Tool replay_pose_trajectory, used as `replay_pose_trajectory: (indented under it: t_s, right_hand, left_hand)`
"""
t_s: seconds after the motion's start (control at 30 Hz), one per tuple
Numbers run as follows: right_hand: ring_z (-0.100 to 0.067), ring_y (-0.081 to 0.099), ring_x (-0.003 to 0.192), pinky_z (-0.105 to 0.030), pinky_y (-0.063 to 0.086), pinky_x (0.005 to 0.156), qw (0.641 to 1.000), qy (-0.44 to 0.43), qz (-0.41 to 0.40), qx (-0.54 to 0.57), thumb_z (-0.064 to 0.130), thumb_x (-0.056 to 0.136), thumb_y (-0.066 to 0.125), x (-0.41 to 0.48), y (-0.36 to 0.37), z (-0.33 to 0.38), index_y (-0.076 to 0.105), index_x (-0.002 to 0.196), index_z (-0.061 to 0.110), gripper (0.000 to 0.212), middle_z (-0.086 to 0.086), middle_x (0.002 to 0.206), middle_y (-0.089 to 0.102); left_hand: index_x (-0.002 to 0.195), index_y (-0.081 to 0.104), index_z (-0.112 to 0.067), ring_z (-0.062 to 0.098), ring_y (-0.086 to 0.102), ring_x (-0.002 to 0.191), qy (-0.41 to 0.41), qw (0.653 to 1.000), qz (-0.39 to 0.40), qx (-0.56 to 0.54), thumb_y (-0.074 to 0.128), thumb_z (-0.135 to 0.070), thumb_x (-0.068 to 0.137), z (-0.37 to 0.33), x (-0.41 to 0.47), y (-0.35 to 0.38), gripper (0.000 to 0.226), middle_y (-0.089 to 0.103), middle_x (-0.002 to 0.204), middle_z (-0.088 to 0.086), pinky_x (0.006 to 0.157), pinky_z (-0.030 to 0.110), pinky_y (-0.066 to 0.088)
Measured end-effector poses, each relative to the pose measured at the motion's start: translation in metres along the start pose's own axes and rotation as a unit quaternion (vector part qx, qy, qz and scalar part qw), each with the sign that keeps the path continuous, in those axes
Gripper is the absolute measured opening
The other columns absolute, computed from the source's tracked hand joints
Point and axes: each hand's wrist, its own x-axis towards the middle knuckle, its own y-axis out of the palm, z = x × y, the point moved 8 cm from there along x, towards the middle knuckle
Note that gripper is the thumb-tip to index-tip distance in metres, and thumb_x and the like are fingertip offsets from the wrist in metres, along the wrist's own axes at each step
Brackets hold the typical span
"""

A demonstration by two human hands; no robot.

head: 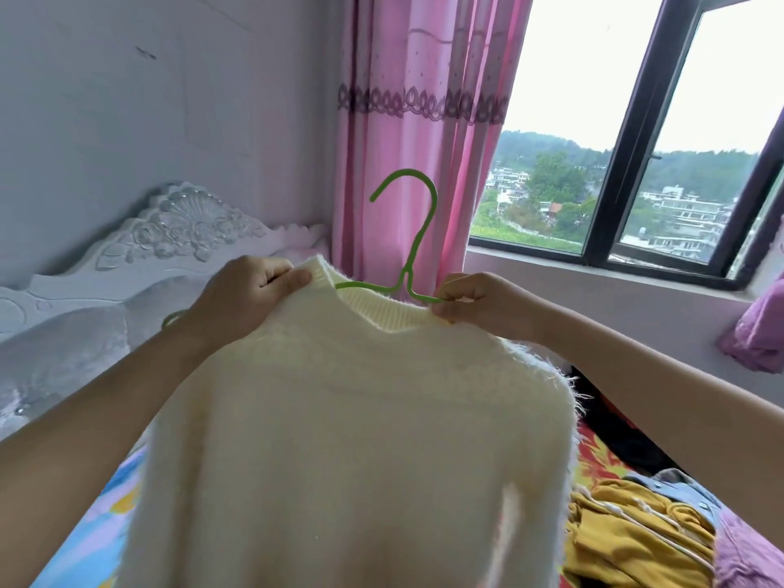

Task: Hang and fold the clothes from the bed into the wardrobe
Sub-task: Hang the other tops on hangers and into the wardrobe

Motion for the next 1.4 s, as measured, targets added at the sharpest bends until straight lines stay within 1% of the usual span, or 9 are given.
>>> replay_pose_trajectory:
  t_s: [0.2, 0.47, 0.57, 0.73, 0.87, 0.97, 1.2, 1.33, 1.4]
  right_hand:
    - [-0.013, 0.049, 0.081, -0.024, 0.039, 0.079, 1.0, -0.009, 0.01, 0.026, 0.008, 0.09, 0.059, 0.007, 0.012, -0.005, 0.055, 0.06, 0.018, 0.032, 0.002, 0.086, 0.049]
    - [-0.012, 0.05, 0.086, -0.021, 0.039, 0.082, 0.999, 0.001, 0.011, 0.045, 0.009, 0.088, 0.061, 0.021, 0.025, -0.017, 0.054, 0.058, 0.02, 0.033, 0.008, 0.09, 0.05]
    - [-0.008, 0.047, 0.073, -0.019, 0.036, 0.075, 0.995, 0.005, -0.007, 0.097, 0.008, 0.089, 0.06, 0.027, 0.031, -0.012, 0.053, 0.058, 0.019, 0.034, 0.006, 0.079, 0.048]
    - [-0.007, 0.042, 0.064, -0.02, 0.034, 0.067, 0.99, -0.022, 0.063, 0.122, 0.012, 0.092, 0.057, 0.029, 0.06, 0.012, 0.056, 0.071, 0.009, 0.021, 0.006, 0.069, 0.047]
    - [-0.004, 0.041, 0.062, -0.017, 0.033, 0.062, 0.987, -0.058, 0.101, 0.11, 0.016, 0.091, 0.058, 0.021, 0.066, 0.029, 0.059, 0.081, -0.005, 0.024, 0.001, 0.071, 0.048]
    - [-0.006, 0.038, 0.055, -0.016, 0.03, 0.053, 0.978, -0.078, 0.111, 0.161, 0.012, 0.09, 0.059, 0.008, 0.085, 0.047, 0.056, 0.066, 0.004, 0.025, -0.001, 0.064, 0.046]
    - [-0.004, 0.04, 0.047, -0.018, 0.029, 0.05, 0.939, -0.178, 0.166, 0.243, 0.006, 0.084, 0.065, -0.017, 0.146, 0.124, 0.057, 0.044, 0.02, 0.044, 0.007, 0.044, 0.05]
    - [-0.011, 0.046, 0.056, -0.023, 0.032, 0.057, 0.912, -0.255, 0.214, 0.241, 0.01, 0.085, 0.064, -0.035, 0.174, 0.191, 0.06, 0.048, 0.018, 0.038, 0.006, 0.048, 0.054]
    - [-0.003, 0.04, 0.047, -0.014, 0.028, 0.047, 0.902, -0.319, 0.22, 0.189, 0.011, 0.088, 0.06, -0.052, 0.184, 0.224, 0.055, 0.057, 0.011, 0.032, 0.008, 0.047, 0.048]
  left_hand:
    - [0.051, 0.044, -0.021, 0.006, 0.04, 0.044, -0.016, 1.0, -0.002, 0.003, 0.042, -0.055, 0.08, 0.008, -0.003, 0.01, 0.045, 0.044, 0.044, -0.012, 0.049, 0.03, 0.025]
    - [0.069, 0.064, -0.036, 0.002, 0.045, 0.047, -0.056, 0.997, 0.035, -0.046, 0.043, -0.082, 0.061, 0.039, -0.038, 0.005, 0.052, 0.053, 0.052, -0.006, 0.047, 0.016, 0.032]
    - [0.081, 0.067, -0.036, 0.002, 0.051, 0.054, -0.086, 0.993, 0.037, -0.065, 0.046, -0.091, 0.051, 0.057, -0.056, -0.006, 0.066, 0.064, 0.067, 0.005, 0.053, 0.015, 0.037]
    - [0.073, 0.067, -0.042, 0.003, 0.045, 0.055, -0.108, 0.992, 0.001, -0.061, 0.055, -0.065, 0.064, 0.053, -0.08, -0.02, 0.027, 0.057, 0.06, -0.001, 0.056, 0.02, 0.035]
    - [0.082, 0.068, -0.035, 0.01, 0.049, 0.06, -0.132, 0.99, -0.022, -0.05, 0.058, -0.07, 0.057, 0.04, -0.113, -0.04, 0.045, 0.063, 0.071, 0.014, 0.057, 0.021, 0.037]
    - [0.074, 0.071, -0.039, 0.002, 0.05, 0.056, -0.182, 0.978, -0.059, -0.08, 0.06, -0.086, 0.044, 0.024, -0.156, -0.057, 0.057, 0.067, 0.067, 0.002, 0.054, 0.013, 0.038]
    - [0.096, 0.072, -0.035, -0.006, 0.064, 0.084, -0.387, 0.909, -0.145, -0.057, 0.077, -0.075, 0.037, -0.001, -0.338, -0.113, 0.072, 0.072, 0.093, -0.017, 0.076, 0.009, 0.048]
    - [0.085, 0.066, -0.018, 0.005, 0.065, 0.072, -0.487, 0.82, -0.292, -0.069, 0.071, -0.012, 0.081, -0.032, -0.457, -0.149, 0.009, 0.07, 0.068, -0.016, 0.061, 0.008, 0.047]
    - [0.073, 0.068, -0.012, 0.015, 0.062, 0.068, -0.505, 0.786, -0.351, -0.058, 0.062, 0.0, 0.084, -0.054, -0.5, -0.168, 0.017, 0.068, 0.064, -0.005, 0.059, 0.016, 0.049]
